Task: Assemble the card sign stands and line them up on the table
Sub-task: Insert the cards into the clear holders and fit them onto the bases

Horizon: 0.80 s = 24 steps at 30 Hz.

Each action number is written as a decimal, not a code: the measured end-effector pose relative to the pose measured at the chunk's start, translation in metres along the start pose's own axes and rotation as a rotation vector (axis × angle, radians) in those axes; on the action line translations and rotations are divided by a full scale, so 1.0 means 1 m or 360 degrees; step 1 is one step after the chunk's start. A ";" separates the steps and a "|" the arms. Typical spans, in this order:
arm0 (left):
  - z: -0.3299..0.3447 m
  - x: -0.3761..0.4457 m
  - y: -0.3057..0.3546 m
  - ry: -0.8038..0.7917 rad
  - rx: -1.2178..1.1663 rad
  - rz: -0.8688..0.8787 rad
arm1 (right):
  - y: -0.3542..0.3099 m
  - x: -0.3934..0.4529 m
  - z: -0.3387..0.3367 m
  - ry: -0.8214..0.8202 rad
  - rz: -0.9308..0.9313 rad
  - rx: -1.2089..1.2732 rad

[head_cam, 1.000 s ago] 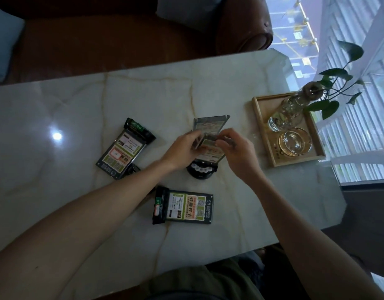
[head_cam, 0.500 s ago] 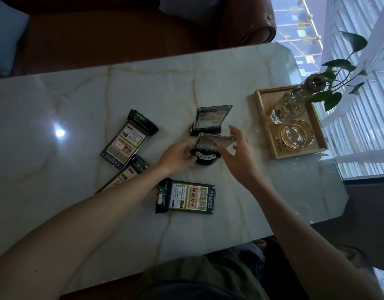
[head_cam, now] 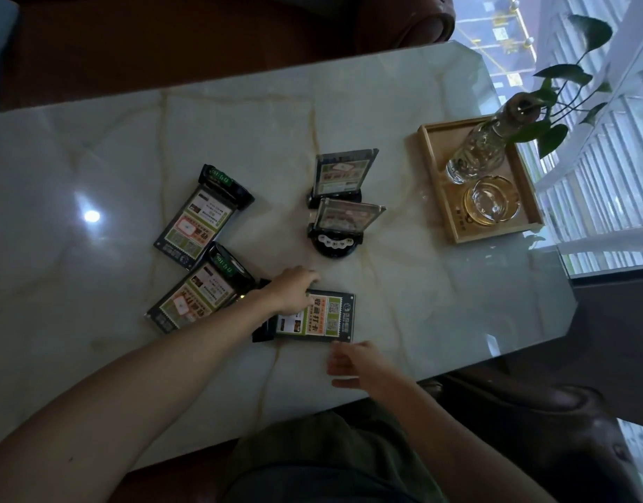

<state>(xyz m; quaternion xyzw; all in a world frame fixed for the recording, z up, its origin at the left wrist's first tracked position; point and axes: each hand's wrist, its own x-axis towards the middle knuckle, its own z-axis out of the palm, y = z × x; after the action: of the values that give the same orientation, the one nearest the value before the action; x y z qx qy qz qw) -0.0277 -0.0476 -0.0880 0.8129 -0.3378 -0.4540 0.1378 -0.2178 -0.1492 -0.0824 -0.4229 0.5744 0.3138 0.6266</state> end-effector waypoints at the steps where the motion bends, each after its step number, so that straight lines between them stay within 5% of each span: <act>1: 0.001 0.000 0.000 -0.0003 -0.0001 -0.0001 | 0.002 0.002 0.002 -0.0022 0.0016 0.0151; 6: 0.003 0.000 -0.003 -0.0040 -0.0120 -0.0035 | -0.001 0.004 0.006 -0.0158 -0.0025 0.0683; 10: -0.009 -0.007 0.003 -0.0012 -0.0409 0.0012 | -0.023 -0.010 -0.004 -0.0124 -0.0376 0.0867; 24: -0.035 -0.003 0.061 0.0521 -0.0997 0.0168 | -0.121 -0.047 -0.072 0.0414 -0.1694 -0.0389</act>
<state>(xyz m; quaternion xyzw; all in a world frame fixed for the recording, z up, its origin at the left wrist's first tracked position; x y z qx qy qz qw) -0.0256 -0.0931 -0.0346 0.7746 -0.1973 -0.3915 0.4558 -0.1507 -0.2627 -0.0139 -0.7593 0.3138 -0.0361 0.5690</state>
